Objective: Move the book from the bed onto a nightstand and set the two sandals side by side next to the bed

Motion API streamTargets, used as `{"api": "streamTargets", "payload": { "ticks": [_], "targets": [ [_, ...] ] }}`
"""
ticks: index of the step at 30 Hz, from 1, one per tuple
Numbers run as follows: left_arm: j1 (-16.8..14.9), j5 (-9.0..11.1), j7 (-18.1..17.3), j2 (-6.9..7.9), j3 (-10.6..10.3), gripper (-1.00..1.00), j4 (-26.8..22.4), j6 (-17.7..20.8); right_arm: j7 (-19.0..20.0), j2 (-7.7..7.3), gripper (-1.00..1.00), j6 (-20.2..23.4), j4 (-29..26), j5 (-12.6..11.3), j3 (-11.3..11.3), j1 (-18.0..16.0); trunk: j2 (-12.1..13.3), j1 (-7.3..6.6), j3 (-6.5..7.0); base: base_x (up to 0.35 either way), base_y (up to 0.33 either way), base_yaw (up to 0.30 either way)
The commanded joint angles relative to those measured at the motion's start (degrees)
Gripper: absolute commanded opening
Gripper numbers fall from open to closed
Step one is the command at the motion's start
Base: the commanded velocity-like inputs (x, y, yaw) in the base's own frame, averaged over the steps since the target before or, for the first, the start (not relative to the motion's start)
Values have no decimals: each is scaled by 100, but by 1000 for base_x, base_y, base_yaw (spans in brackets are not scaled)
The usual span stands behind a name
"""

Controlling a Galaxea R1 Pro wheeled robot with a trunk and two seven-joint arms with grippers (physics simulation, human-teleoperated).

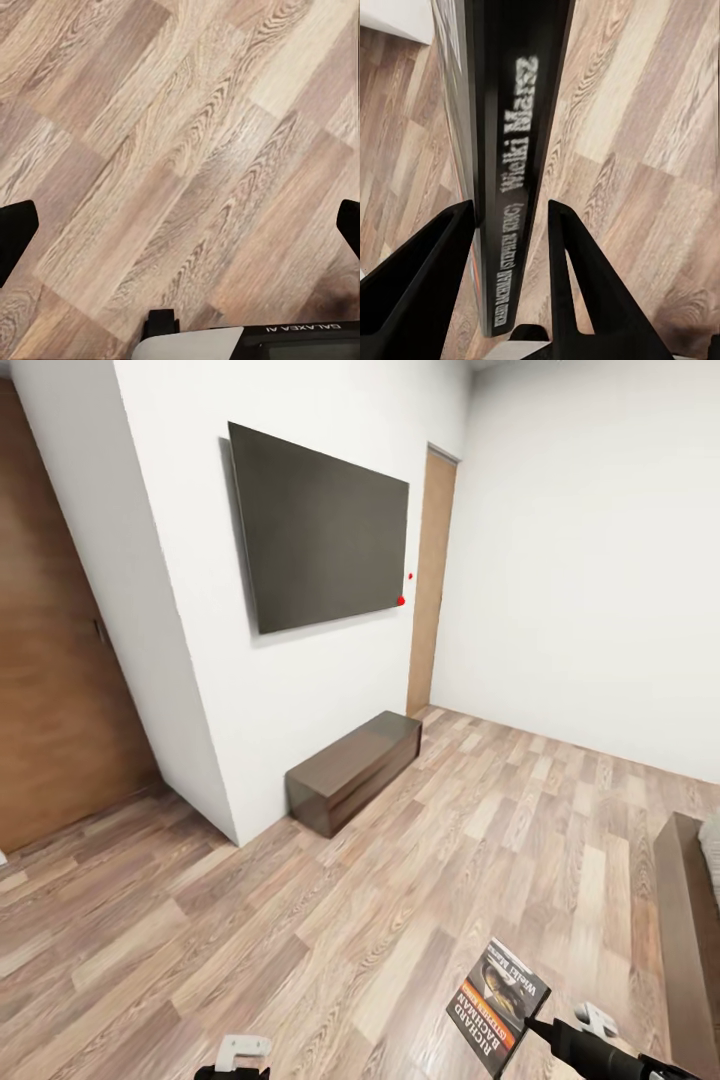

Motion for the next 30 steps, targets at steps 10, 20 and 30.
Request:
{"api": "streamTargets", "payload": {
  "ticks": [10, 20, 30],
  "targets": [
    [-4, -57, -3, 1, 49, 100, 7, -19, 39, 2, -100, 45, 20, -64, 8, -15, -12, 6, -12, 79, 43, -290],
    [-4, -57, -3, 1, 48, 100, 8, -19, 39, 2, -100, 45, 17, -64, 10, -11, -12, 6, -12, 1, 1, -290],
    [-4, -57, -3, 1, 47, 100, 8, -19, 39, 3, -100, 46, 17, -64, 11, -14, -12, 6, -12, 0, 0, -290]
  ]
}}
